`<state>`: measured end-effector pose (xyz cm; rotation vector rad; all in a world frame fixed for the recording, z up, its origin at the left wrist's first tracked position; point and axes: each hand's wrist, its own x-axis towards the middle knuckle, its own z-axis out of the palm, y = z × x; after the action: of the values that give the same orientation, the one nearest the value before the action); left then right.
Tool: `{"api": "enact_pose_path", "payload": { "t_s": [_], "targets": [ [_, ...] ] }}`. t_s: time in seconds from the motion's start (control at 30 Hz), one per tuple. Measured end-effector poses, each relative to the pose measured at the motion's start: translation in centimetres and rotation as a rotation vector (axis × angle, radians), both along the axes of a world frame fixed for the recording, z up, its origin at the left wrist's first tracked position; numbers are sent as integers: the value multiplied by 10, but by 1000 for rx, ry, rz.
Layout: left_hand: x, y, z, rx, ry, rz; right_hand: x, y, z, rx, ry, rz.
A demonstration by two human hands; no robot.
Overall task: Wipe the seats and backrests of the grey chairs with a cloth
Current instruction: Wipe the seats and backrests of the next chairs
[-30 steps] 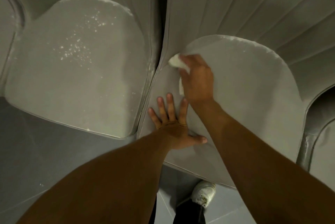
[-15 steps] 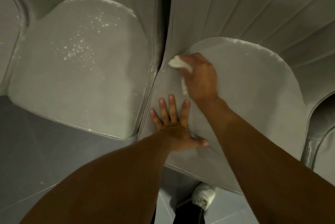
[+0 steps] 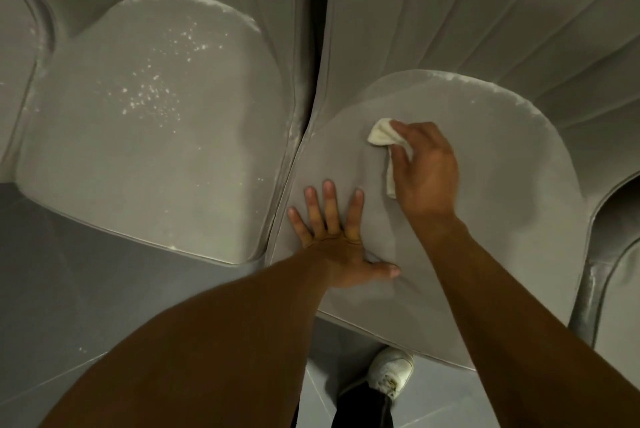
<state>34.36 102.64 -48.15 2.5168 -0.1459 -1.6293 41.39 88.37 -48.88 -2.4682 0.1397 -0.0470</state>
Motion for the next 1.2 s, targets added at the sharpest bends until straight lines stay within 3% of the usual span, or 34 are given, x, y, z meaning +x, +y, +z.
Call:
{"api": "enact_pose_path", "payload": {
  "t_s": [0.13, 0.33, 0.6, 0.8, 0.9, 1.0, 1.2],
  "targets": [
    [2, 0, -3, 16, 23, -24, -3, 28, 2, 59, 24, -52],
    [1, 0, -5, 55, 39, -62, -15, 56, 3, 99, 40, 532],
    [-2, 3, -3, -21, -27, 15, -20, -51, 0, -62, -27, 370],
    [1, 2, 2, 2, 14, -13, -24, -13, -2, -10, 7, 575],
    [0, 2, 3, -9, 5, -9, -22, -7, -5, -77, -4, 600],
    [0, 2, 1, -23, -6, 21, -21, -33, -5, -157, -28, 403],
    [0, 2, 0, -17, 1, 8, -21, -78, -3, -66, -3, -357]
  ]
}}
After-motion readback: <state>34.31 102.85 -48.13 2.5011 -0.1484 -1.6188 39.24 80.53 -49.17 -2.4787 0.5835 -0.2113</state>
